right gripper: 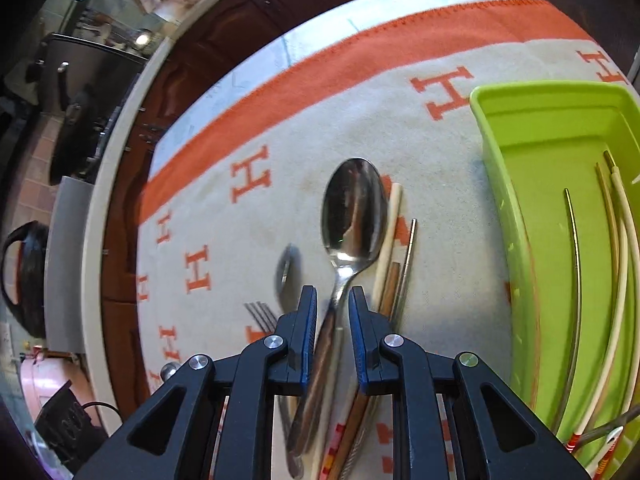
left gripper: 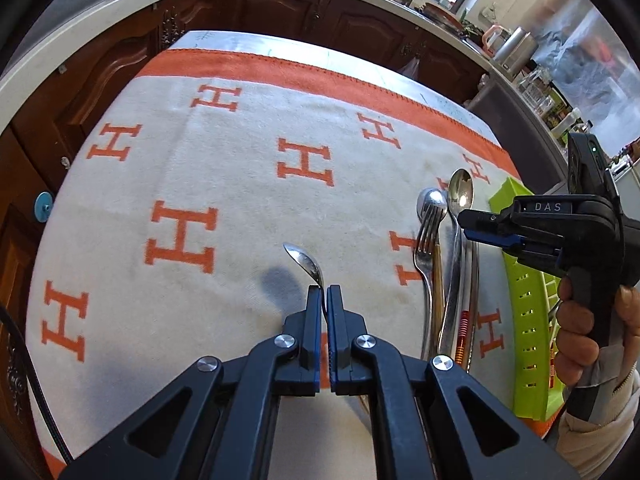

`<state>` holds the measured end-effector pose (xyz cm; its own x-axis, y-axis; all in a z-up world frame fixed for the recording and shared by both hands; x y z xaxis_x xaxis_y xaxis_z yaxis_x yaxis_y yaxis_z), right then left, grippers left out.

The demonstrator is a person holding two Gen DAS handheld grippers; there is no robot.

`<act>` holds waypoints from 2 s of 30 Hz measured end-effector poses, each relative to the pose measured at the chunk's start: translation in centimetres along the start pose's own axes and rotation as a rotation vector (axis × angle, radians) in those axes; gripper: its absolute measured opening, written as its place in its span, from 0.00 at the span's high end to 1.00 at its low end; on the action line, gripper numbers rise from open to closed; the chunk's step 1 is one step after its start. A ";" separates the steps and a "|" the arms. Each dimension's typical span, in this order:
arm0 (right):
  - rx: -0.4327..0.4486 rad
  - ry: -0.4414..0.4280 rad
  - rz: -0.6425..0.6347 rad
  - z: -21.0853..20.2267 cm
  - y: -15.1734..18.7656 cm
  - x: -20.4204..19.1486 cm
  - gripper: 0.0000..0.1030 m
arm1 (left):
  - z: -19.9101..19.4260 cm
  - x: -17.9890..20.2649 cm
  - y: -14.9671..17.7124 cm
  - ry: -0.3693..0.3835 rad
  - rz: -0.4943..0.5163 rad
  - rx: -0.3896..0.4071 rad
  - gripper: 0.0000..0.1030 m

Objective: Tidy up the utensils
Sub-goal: 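Grasp a small metal spoon with the left tool while the right tool grasps a large spoon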

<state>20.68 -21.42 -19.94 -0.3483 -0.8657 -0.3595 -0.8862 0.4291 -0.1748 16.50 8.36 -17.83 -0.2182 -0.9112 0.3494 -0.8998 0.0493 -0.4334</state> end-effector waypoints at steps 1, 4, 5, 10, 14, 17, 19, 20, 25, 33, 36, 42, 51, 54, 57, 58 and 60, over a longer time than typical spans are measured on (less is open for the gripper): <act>-0.005 0.008 0.003 0.3 -0.1 0.0 0.84 | 0.5 0.2 -0.1 -0.001 0.006 -0.009 1.00; -0.003 0.019 -0.011 0.7 -0.1 -0.2 0.84 | 1.4 0.8 -0.1 0.003 0.017 -0.026 1.00; 0.000 0.029 -0.021 0.9 -0.1 -0.5 0.84 | 1.5 1.0 -0.1 0.006 0.022 -0.030 1.00; 0.017 0.090 -0.099 1.3 0.3 -1.9 0.85 | 2.4 2.2 0.0 -0.010 0.042 -0.030 0.98; 0.032 0.150 -0.166 1.4 0.7 -2.7 0.86 | 2.6 2.7 0.0 -0.042 0.046 -0.039 0.96; 0.033 0.155 -0.178 1.4 0.7 -2.9 0.86 | 2.3 2.5 -0.1 -0.066 0.051 -0.045 0.95; 0.030 0.146 -0.175 1.5 0.7 -2.8 0.86 | 1.8 2.3 -0.1 -0.072 0.052 -0.045 0.92; 0.028 0.142 -0.174 1.5 0.7 -2.8 0.86 | 1.6 2.1 -0.1 -0.066 0.045 -0.042 0.89; 0.036 0.194 -0.253 1.5 1.0 -3.5 0.86 | 0.8 0.7 -1.0 -0.027 -0.013 -0.024 0.68; 0.055 0.146 -0.227 1.2 1.2 -2.7 0.95 | 2.6 0.7 -1.8 -0.001 0.035 -0.022 0.65; 0.060 0.121 -0.211 0.8 1.3 -2.1 0.95 | 3.1 1.8 -1.8 -0.035 0.124 0.006 0.65; 0.072 0.075 -0.177 0.2 1.3 -1.2 0.95 | 3.5 3.4 -1.4 -0.063 0.235 0.023 0.79; 0.098 -0.012 -0.133 -2.2 1.3 -0.3 0.95 | 1.8 3.3 -0.9 0.011 0.139 0.073 0.79; 0.107 -0.037 -0.121 -2.8 1.5 0.2 0.95 | 1.0 3.5 -0.7 0.013 0.141 0.103 0.79; 0.112 -0.070 -0.111 -3.7 2.0 0.7 0.95 | 0.5 3.5 -0.3 0.060 0.127 0.100 0.79; 0.116 -0.078 -0.110 -4.1 2.1 0.9 0.95 | 0.2 3.6 -0.2 0.076 0.121 0.101 0.79; 0.127 -0.101 -0.112 -5.0 2.6 1.1 0.95 | -0.4 3.8 0.0 0.101 0.117 0.109 0.79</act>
<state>16.49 -22.60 -16.21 -0.2116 -0.8825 -0.4200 -0.8700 0.3659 -0.3305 15.54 5.04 -16.16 -0.3605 -0.8561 0.3704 -0.8209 0.1027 -0.5617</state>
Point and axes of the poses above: each gripper's, at about its wrist camera, not at the fingertips, and z roughly the way its jaws point, x to its right, y to its underside, the point moved 3 cm from there along z, roughly the way its jaws point, and after that the axes turned 3 degrees about y, right-handed, at the moved point
